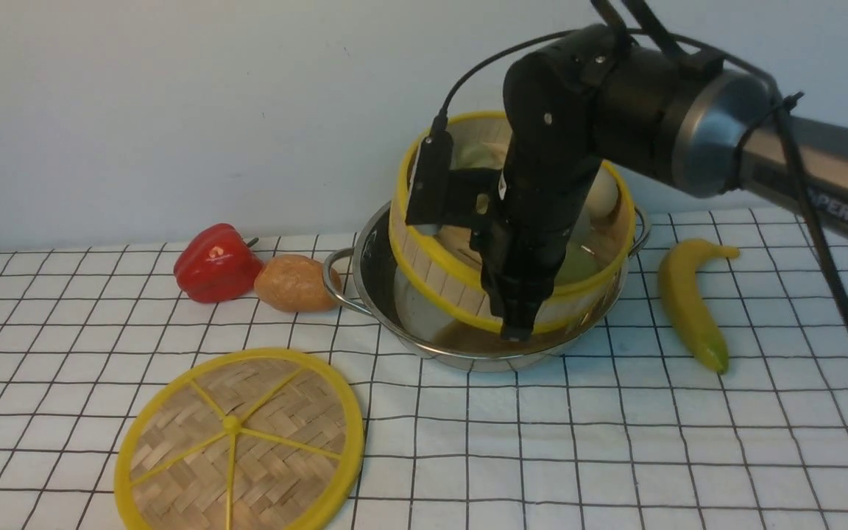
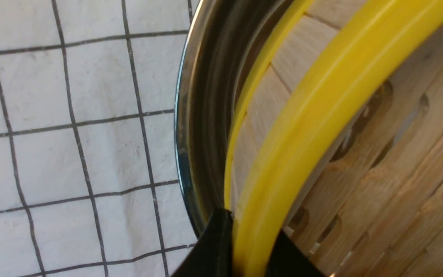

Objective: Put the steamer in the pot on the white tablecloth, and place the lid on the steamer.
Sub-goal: 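Place the bamboo steamer basket of food into the steel pot with the right gripper, then grasp the bamboo steamer lid lying on the table by its centre knob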

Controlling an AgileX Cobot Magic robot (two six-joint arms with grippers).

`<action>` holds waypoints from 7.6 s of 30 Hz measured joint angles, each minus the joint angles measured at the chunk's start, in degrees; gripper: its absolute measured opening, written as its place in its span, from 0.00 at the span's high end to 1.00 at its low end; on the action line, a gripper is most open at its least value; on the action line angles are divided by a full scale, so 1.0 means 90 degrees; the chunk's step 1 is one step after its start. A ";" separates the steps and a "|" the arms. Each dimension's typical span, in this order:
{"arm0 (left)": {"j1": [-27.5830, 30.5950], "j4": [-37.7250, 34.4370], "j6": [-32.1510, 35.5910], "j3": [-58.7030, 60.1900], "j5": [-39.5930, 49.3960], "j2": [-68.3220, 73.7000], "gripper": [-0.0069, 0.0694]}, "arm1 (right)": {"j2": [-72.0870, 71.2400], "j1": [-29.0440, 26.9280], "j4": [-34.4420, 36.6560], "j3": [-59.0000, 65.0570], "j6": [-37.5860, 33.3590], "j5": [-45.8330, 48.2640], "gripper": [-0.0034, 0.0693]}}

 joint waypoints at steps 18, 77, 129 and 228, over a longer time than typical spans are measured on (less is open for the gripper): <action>0.0000 0.0000 0.0000 0.0000 0.0000 0.0000 0.23 | 0.0189 0.0000 -0.0201 -0.0003 -0.0675 -0.0034 0.87; 0.0000 0.0000 0.0000 0.0000 0.0000 0.0000 0.23 | 0.0479 0.0028 -0.1463 -0.0014 -0.1020 -0.0394 0.53; 0.0000 0.0000 0.0000 0.0000 0.0000 0.0000 0.23 | 0.0456 -0.0090 -0.0656 -0.0046 -0.0180 -0.0348 0.31; 0.0000 0.0000 0.0000 0.0000 0.0000 0.0000 0.23 | -1.3301 -0.4393 0.0113 1.2175 0.4366 -0.5884 0.73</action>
